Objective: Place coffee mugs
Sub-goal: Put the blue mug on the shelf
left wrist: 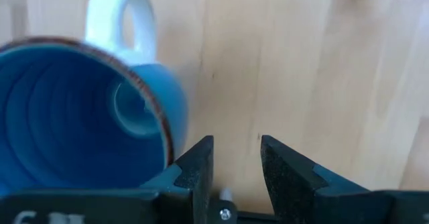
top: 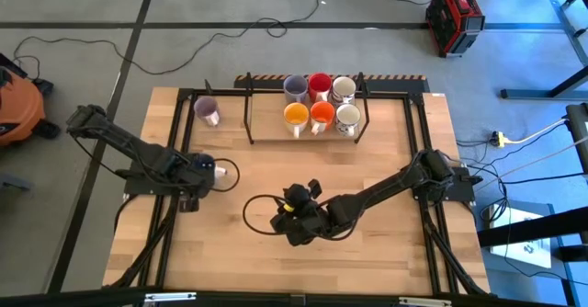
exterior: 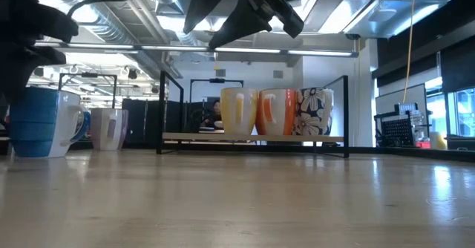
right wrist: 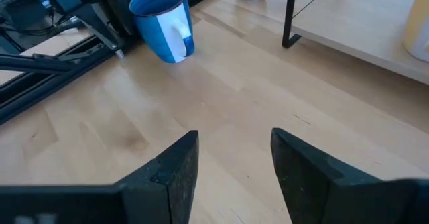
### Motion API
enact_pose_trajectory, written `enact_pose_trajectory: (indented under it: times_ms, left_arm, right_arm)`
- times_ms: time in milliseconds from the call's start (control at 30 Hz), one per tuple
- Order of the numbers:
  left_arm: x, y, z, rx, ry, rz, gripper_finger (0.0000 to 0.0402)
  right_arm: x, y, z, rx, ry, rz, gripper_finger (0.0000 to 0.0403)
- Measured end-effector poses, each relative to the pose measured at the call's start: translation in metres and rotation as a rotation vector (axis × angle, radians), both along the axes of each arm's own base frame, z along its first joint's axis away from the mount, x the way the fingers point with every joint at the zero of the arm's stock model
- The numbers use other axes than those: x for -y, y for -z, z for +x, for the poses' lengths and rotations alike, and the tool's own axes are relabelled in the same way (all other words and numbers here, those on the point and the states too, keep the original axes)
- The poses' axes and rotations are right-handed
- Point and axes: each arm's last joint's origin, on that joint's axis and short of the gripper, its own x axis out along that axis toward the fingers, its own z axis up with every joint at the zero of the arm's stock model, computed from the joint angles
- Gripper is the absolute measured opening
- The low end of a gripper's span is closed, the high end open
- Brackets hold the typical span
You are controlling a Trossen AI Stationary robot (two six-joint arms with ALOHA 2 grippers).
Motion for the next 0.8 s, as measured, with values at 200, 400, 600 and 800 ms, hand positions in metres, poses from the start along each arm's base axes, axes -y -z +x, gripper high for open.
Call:
enact_pose_trajectory:
  times_ms: [200,400,600,800]
  left_arm:
    - [0.003,0.003,0.006,0.007,0.072,0.007,0.0065]
    - [0.004,0.003,0.01,0.026,0.123,0.011,0.0006]
    - [0.007,-0.006,0.011,0.017,0.105,-0.062,0.0002]
    - [0.004,-0.063,0.01,0.111,0.04,-0.032,0.0003]
  right_arm:
    - [-0.001,0.0,0.0,-0.012,-0.016,-0.01,0.0175]
    - [-0.001,0.0,0.0,-0.03,-0.037,-0.023,0.0175]
    - [-0.001,0.001,0.0,-0.046,-0.054,-0.042,0.0175]
    - [-0.002,0.001,0.0,-0.064,-0.092,-0.014,0.0175]
